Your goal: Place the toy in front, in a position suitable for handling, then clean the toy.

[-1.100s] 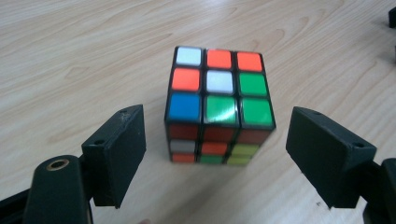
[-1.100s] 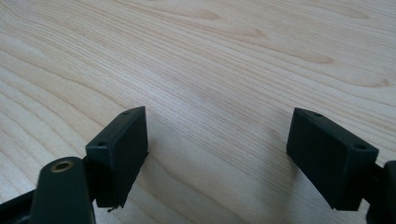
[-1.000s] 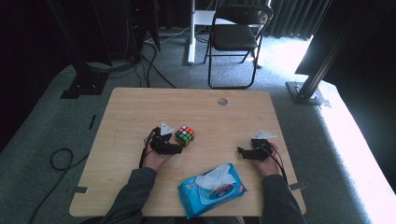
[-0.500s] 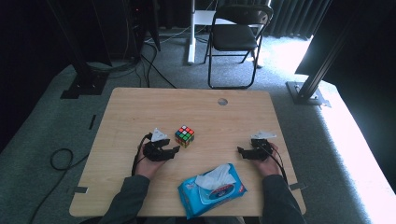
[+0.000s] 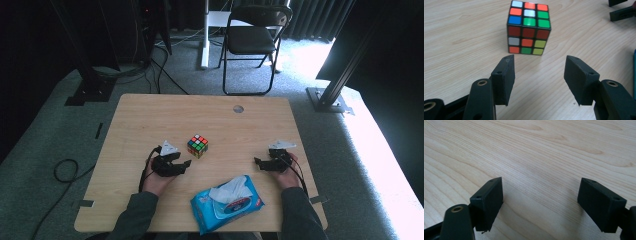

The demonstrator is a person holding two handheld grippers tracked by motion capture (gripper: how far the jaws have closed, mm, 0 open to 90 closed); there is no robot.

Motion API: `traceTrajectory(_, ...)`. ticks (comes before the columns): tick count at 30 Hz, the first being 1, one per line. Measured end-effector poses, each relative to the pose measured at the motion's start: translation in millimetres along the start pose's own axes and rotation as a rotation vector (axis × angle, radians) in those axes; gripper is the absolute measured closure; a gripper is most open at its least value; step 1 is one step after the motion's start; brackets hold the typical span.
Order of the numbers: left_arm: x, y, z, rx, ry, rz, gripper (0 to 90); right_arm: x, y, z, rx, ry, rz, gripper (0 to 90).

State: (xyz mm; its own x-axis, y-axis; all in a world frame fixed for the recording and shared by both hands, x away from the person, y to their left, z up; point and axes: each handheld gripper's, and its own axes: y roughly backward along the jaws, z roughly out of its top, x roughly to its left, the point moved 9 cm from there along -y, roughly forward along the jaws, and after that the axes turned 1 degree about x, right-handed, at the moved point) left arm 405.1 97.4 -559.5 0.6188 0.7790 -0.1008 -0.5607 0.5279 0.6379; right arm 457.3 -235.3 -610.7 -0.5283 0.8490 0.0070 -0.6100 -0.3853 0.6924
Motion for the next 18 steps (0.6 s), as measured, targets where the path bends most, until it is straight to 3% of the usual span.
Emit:
traceTrajectory(13,-19.9,9.3,12.3,-0.022,-0.035,-0.043,41.1,-0.2,-0.1,0.1,0.0,0.004,0.004,20.3)
traceTrajectory(18,-33.1,17.3,22.2,-0.042,-0.069,-0.065,40.2,-0.2,-0.1,0.1,-0.001,0.005,0.004,20.3)
